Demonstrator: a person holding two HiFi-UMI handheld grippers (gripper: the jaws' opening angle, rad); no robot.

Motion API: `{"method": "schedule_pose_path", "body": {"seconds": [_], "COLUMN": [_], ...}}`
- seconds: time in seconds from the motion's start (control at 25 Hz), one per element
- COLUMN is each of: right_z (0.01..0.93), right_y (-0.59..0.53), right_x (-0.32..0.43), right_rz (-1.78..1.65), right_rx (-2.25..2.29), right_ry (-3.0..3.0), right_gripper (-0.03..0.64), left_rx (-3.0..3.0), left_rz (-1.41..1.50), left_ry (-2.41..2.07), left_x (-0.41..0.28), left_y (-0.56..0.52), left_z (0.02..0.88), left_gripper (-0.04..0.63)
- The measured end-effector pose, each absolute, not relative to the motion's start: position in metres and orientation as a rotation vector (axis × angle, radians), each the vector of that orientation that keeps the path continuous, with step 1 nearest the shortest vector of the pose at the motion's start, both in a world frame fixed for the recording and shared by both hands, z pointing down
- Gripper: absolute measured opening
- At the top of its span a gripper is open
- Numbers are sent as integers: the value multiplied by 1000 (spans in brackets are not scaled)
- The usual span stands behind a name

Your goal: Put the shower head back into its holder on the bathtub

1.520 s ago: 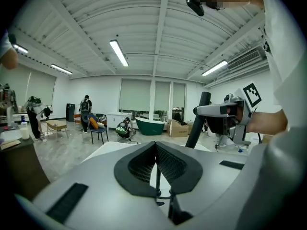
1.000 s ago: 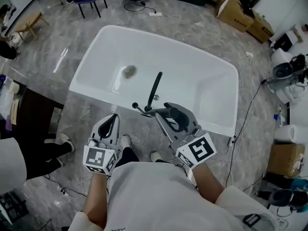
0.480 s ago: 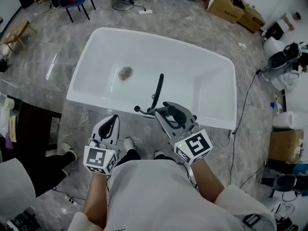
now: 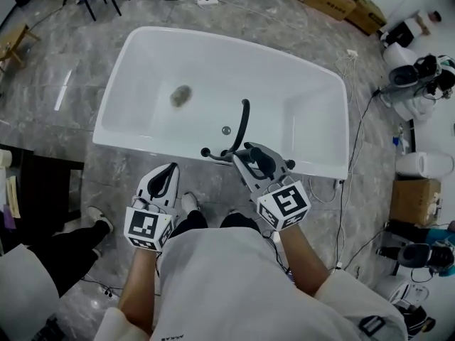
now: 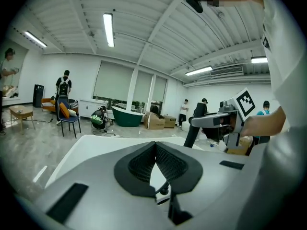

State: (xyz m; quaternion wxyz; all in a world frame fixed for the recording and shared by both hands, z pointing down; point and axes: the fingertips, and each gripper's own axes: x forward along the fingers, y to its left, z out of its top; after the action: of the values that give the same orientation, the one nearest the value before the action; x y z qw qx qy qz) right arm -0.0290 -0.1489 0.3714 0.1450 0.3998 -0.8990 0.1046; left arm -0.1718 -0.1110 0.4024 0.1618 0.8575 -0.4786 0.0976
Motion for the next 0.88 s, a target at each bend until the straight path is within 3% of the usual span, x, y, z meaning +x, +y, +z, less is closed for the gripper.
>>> {"method": "schedule_pose_path", "body": {"seconds": [0.88], "right_z": [465], "right_y": [-182], "right_x": [-55], "right_rz": [392], "right_rx": [1018], "right_ry": [-2494], "right_gripper": [146], "left_rx": [2352], "left_rz": [344], "left_ry": [-1323], "left_x": [-176], "left_y": [-142], "left_z": [466], "left_gripper": [12]}}
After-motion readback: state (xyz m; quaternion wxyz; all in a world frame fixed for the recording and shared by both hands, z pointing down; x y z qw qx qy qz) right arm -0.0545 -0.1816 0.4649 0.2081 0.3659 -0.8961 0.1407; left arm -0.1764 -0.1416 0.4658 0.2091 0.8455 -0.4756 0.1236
